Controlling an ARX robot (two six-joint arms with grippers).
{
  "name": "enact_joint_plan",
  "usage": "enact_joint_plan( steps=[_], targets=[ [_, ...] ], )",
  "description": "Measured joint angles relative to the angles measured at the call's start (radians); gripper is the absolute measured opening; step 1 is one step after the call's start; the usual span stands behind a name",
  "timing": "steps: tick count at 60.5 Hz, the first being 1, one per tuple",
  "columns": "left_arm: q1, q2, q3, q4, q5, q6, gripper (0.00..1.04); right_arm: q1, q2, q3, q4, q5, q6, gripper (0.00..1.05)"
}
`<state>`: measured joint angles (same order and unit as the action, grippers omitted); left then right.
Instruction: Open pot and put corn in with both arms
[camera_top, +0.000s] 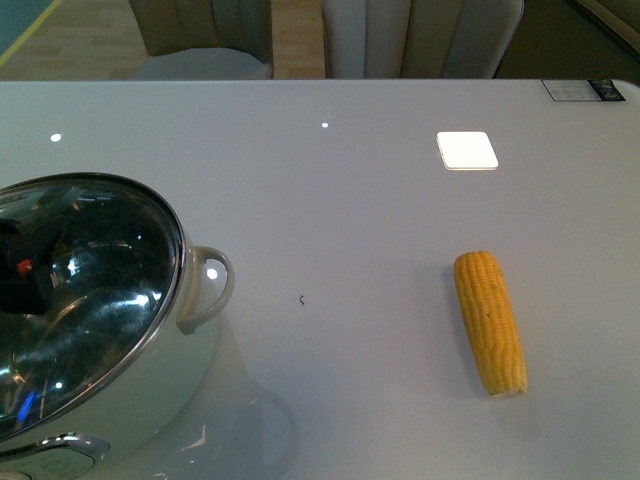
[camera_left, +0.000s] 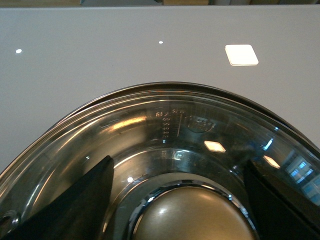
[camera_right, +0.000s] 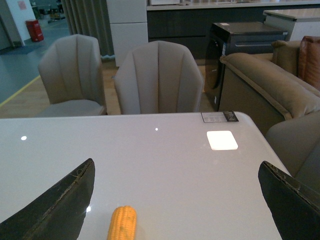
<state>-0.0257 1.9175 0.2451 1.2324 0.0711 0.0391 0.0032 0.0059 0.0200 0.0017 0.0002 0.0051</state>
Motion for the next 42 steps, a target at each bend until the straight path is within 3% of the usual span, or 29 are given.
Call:
enact_joint_plan(
  steps=[11, 42],
  targets=[
    [-0.003, -0.008, 0.000, -0.003, -0.009, 0.008, 0.42, 0.000, 0.000, 0.000, 0.000, 0.000, 0.000, 0.96],
    [0.001, -0.196, 0.008, -0.204, -0.037, 0.043, 0.42, 0.000, 0.000, 0.000, 0.000, 0.000, 0.000, 0.96]
  ],
)
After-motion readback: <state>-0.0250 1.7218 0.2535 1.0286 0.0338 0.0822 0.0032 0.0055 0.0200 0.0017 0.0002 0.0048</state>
